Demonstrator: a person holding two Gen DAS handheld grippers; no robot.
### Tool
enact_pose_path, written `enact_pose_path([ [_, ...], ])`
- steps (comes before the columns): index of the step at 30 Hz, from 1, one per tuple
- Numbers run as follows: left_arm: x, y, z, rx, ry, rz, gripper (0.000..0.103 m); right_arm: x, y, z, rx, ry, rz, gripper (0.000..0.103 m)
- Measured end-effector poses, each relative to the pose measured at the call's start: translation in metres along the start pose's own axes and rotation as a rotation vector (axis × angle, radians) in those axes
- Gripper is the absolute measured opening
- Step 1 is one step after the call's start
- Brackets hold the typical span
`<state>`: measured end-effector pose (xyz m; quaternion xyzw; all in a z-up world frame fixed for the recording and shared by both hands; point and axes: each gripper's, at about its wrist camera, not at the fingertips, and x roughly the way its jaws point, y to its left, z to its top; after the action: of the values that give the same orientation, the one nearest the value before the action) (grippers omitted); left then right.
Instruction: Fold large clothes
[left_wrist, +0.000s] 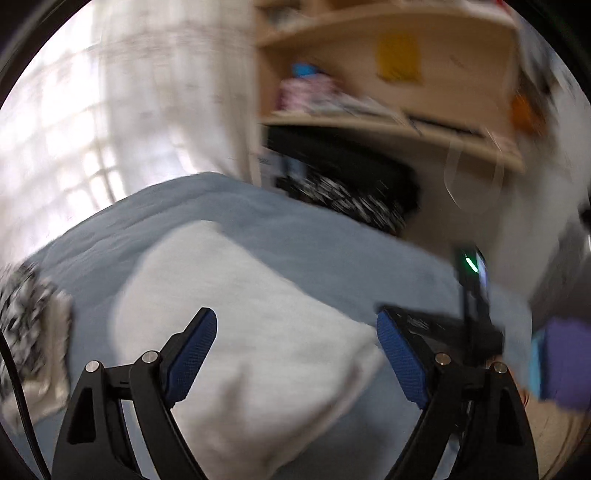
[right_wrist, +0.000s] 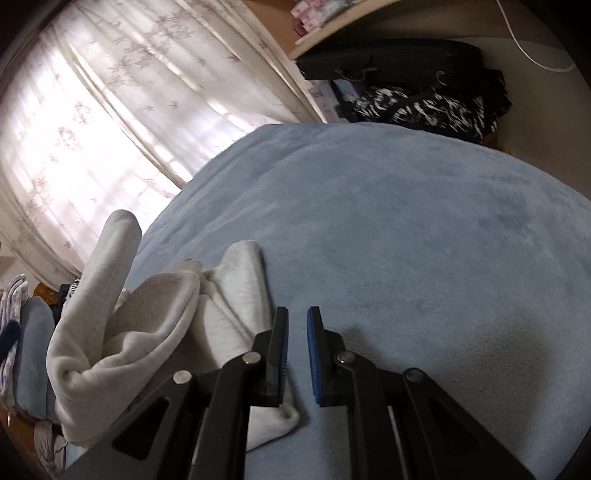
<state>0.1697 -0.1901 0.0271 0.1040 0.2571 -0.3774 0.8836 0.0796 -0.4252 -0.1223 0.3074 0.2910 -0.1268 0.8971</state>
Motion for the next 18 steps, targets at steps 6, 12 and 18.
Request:
enact_pose_path([
  [6,0.022,0.162,-0.055,-0.442,0.136,0.238,0.067,-0.006,0.023,-0.003,-0.066,-0.026,0.037,0.01],
  [12,0.036,0.192,-0.085,-0.597,0.092,0.141,0.069,-0.008,0.052,-0.004,-0.142,-0.006,0.107,0.01],
  [18,0.056,0.168,-0.068,-0.494,0.1,0.073,0.074,0.004,0.096,0.012,-0.158,0.166,0.333,0.066],
])
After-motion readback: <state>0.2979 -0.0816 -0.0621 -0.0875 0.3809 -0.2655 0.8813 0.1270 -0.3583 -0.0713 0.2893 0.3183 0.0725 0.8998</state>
